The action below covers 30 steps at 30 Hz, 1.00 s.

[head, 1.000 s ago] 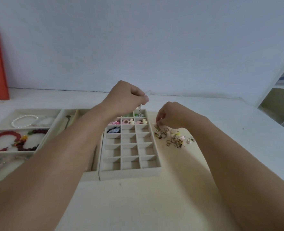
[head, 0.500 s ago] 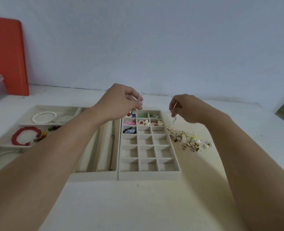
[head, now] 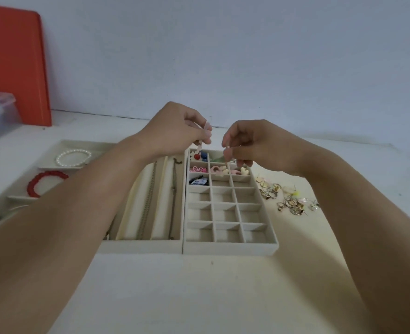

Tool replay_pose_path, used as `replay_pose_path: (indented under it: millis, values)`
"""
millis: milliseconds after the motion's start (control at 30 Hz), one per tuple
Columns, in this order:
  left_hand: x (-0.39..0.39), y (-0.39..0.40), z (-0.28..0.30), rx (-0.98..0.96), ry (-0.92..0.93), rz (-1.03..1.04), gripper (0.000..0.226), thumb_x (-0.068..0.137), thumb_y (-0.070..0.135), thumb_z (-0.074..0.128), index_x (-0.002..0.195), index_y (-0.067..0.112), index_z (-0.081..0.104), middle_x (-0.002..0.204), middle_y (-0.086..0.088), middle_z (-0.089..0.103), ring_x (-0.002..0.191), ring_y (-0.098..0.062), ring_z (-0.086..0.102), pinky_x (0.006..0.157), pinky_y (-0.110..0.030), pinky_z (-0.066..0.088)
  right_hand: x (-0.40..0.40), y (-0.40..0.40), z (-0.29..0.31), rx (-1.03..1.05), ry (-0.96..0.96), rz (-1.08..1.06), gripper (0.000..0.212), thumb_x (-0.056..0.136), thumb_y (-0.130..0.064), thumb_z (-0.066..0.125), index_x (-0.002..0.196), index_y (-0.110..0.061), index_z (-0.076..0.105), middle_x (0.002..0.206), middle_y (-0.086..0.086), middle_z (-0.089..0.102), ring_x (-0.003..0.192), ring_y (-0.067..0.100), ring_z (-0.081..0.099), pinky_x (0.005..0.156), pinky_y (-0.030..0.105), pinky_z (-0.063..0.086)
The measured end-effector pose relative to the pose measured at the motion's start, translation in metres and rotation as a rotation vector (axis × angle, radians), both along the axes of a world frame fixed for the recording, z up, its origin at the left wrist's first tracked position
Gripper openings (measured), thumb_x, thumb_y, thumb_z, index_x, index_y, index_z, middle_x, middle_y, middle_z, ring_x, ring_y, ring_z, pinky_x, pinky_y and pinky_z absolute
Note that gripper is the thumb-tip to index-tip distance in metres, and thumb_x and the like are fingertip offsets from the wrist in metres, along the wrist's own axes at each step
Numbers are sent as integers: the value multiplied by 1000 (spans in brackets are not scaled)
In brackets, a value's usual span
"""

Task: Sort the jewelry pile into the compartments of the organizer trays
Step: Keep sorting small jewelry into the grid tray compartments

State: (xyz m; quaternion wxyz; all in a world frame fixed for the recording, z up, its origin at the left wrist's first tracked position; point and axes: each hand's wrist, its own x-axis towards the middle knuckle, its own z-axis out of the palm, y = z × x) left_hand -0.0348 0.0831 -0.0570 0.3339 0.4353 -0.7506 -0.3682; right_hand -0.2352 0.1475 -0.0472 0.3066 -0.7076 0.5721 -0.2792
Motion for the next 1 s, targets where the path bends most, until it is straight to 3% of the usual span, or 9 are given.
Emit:
replay_pose_path:
  millis: [200, 367, 500, 667, 800, 1000]
  values:
    - [-1, 0, 0, -10, 4, -1, 9, 88, 14, 75, 97, 11, 75, 79, 3, 78, 70, -4, 69, 57, -7, 45, 8, 2, -6, 38, 129, 14, 22, 89, -3, 62, 97, -19, 74, 82, -1, 77, 68, 13, 67, 67, 30, 50]
    - [-1, 1, 0, -20, 5, -5, 9, 88, 13, 74, 97, 10, 75, 80, 3, 78, 69, -3, 69, 57, -7, 45, 11, 2, -12, 25, 207, -25, 9, 87, -11, 72, 89, -19, 74, 75, -8, 76, 66, 8, 70, 65, 26, 54]
    - [0, 1, -1, -20, 10, -5, 10, 88, 12, 74, 97, 9, 75, 79, 2, 78, 70, -5, 69, 59, -7, 46, 12, -1, -16, -28, 224, -72, 8, 86, -12, 72, 87, -19, 74, 72, -11, 75, 66, 8, 71, 73, 32, 58]
    - [-1, 0, -2, -16, 4, -1, 9, 88, 14, 75, 96, 10, 75, 79, 3, 78, 70, -3, 69, 58, -7, 46, 12, -2, -17, -106, 191, -124, 5, 84, -16, 74, 85, -21, 74, 73, -10, 76, 66, 12, 72, 67, 32, 59]
    - [-1, 0, -3, -17, -4, 4, 10, 87, 14, 75, 97, 12, 76, 80, 3, 78, 70, -3, 69, 58, -7, 46, 9, -2, -11, -121, 116, -116, 4, 84, -17, 76, 87, -18, 74, 76, -5, 77, 70, 19, 74, 74, 39, 60]
    - [-2, 1, -4, -13, -19, 4, 10, 88, 15, 75, 97, 13, 75, 80, 3, 78, 71, -2, 69, 60, -7, 48, 9, -3, -17, -81, 216, -105, 7, 81, -15, 77, 83, -22, 75, 67, -14, 72, 61, 5, 65, 68, 28, 54]
